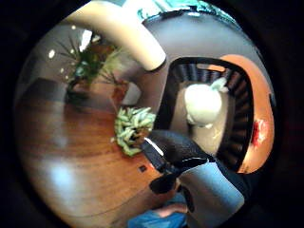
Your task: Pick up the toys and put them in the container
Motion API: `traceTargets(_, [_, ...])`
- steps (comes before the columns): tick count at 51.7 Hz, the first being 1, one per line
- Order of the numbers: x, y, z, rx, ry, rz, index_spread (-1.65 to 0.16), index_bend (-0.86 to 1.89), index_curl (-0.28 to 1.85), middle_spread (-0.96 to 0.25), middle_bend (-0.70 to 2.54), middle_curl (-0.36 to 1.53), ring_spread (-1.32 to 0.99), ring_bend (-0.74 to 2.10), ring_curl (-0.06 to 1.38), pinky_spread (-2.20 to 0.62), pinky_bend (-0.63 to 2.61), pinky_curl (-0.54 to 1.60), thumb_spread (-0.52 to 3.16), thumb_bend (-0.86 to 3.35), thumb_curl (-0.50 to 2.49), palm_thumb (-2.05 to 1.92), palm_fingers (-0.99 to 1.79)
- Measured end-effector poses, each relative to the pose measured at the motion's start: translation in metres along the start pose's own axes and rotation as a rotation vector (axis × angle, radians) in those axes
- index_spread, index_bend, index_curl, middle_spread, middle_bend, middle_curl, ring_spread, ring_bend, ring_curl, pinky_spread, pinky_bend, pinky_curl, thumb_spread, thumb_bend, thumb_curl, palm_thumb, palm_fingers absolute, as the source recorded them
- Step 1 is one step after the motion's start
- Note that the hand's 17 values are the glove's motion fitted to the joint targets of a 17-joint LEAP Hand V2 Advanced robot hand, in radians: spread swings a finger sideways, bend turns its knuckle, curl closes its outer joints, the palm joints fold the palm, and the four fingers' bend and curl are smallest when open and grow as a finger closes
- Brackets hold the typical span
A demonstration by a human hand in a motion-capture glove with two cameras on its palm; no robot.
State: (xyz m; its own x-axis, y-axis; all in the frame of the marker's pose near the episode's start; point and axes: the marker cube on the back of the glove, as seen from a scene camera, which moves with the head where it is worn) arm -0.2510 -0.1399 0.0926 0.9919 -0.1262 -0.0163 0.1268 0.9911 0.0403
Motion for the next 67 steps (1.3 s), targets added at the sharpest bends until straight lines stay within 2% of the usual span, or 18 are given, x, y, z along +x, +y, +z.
traceTargets(11, [0.035, 0.009, -0.024, 0.024, 0.079, -0.005, -0.29, 0.06, 0.25, 0.06, 0.13, 0.62, 0.03, 0.65, 0.41, -0.01, 1.61, 0.47, 1.06, -0.04, 0.5, -0.02, -0.25])
traceTargets(25, [0.1, 0.012, -0.044, 0.047, 0.093, 0.122, -0.28, 0.06, 0.18, 0.11, 0.15, 0.5, 0.09, 0.6, 0.38, 0.04, 1.57, 0.42, 1.08, -0.03, 0.42, -0.01, -0.22])
traceTargets(29, [0.132, 0.017, -0.034, 0.005, 0.169, 0.134, -0.28, 0.07, 0.17, 0.1, 0.15, 0.48, 0.09, 0.57, 0.37, 0.05, 1.56, 0.4, 1.08, -0.03, 0.4, 0.0, -0.22])
traceTargets(34, [0.115, 0.003, -0.011, -0.029, 0.193, 0.107, -0.28, 0.08, 0.16, 0.1, 0.15, 0.45, 0.1, 0.53, 0.35, 0.05, 1.54, 0.39, 1.08, -0.03, 0.38, 0.0, -0.23])
traceTargets(39, [0.139, 0.006, 0.008, -0.062, 0.201, 0.086, -0.28, 0.07, 0.15, 0.09, 0.14, 0.42, 0.1, 0.5, 0.34, 0.06, 1.52, 0.38, 1.07, -0.02, 0.37, 0.0, -0.23])
traceTargets(45, [0.164, 0.004, 0.032, -0.078, 0.206, 0.211, -0.28, 0.06, 0.14, 0.09, 0.14, 0.39, 0.1, 0.47, 0.33, 0.06, 1.51, 0.37, 1.07, -0.02, 0.36, 0.01, -0.23])
traceTargets(49, [0.178, 0.008, 0.046, -0.113, 0.214, 0.193, -0.28, 0.06, 0.14, 0.09, 0.14, 0.37, 0.1, 0.46, 0.33, 0.06, 1.5, 0.36, 1.07, -0.02, 0.35, 0.01, -0.23])
traceTargets(53, [0.195, 0.01, 0.065, -0.138, 0.206, 0.254, -0.28, 0.06, 0.13, 0.09, 0.14, 0.36, 0.1, 0.44, 0.33, 0.07, 1.49, 0.36, 1.07, -0.02, 0.35, 0.01, -0.23])
traceTargets(59, [0.211, 0.006, 0.103, -0.199, 0.244, 0.412, -0.28, 0.07, 0.13, 0.08, 0.14, 0.33, 0.1, 0.4, 0.32, 0.07, 1.48, 0.35, 1.07, -0.02, 0.34, 0.02, -0.24])
traceTargets(64, [0.233, 0.021, 0.127, -0.294, 0.257, 0.259, -0.28, 0.09, 0.13, 0.08, 0.11, 0.31, 0.1, 0.34, 0.3, 0.07, 1.49, 0.35, 1.07, -0.02, 0.33, 0.01, -0.27])
traceTargets(67, [0.236, 0.019, 0.142, -0.32, 0.253, 0.333, -0.28, 0.09, 0.14, 0.08, 0.1, 0.29, 0.1, 0.29, 0.29, 0.07, 1.49, 0.35, 1.06, -0.02, 0.33, 0.01, -0.28])
